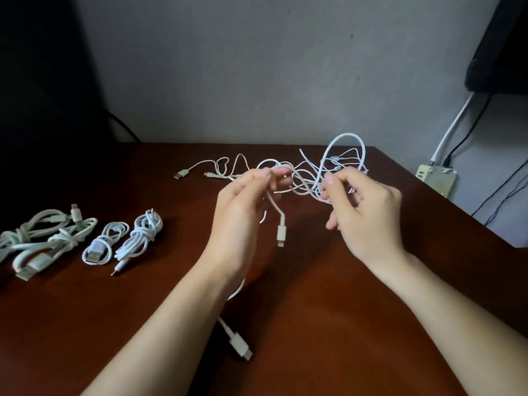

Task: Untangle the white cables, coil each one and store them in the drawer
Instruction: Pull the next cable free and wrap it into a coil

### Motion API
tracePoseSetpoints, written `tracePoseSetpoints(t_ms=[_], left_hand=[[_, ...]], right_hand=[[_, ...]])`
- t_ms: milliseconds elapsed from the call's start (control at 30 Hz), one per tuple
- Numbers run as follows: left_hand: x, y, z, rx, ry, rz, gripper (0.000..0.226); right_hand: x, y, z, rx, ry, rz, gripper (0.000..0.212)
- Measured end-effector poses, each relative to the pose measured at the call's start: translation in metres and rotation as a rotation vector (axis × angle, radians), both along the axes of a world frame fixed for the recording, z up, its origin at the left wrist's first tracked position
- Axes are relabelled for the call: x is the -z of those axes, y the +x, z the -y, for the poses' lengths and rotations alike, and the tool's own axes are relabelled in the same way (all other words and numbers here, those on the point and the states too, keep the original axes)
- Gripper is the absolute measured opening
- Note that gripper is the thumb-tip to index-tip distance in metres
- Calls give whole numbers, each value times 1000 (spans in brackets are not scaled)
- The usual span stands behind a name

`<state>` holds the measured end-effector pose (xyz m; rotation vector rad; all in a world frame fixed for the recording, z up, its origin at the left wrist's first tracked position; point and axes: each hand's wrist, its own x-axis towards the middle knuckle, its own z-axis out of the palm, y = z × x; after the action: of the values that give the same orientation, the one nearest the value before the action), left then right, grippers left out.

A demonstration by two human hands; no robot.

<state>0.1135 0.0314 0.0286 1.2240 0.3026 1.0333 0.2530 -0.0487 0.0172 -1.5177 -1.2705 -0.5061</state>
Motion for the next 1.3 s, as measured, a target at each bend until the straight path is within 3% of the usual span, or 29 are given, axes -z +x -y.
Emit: tracePoseSetpoints(t_ms=[133,233,400,533,700,833,1000,1300], left_hand=[[-9,-7,-7,135,-296,164,34],[-12,-17,-14,227,-448,249,34],[-8,-28,-23,358,-573,375,38],[-8,-30,-25,409,-540,338,41],[-10,-27,-22,459,-540,324,35],[-11,-22,-20,404,-480,159,40],[-10,-15,-19,289,-377,-6,39],[-6,-15,-27,165,-378,21,33]], right_hand=[[-5,-2,4,-34,158,242,23],[-7,-2,6,-54,178,299,20],[-3,6,1,-37,77,339,43],[-3,7,0,-52,-3,375,59],[-3,5,0,-187,-51,310,60],[-6,-3,3,-353,-119,160,50],[-8,-13,5,-542,-217,126,36],[-12,-27,11,-815,-333,7,11]])
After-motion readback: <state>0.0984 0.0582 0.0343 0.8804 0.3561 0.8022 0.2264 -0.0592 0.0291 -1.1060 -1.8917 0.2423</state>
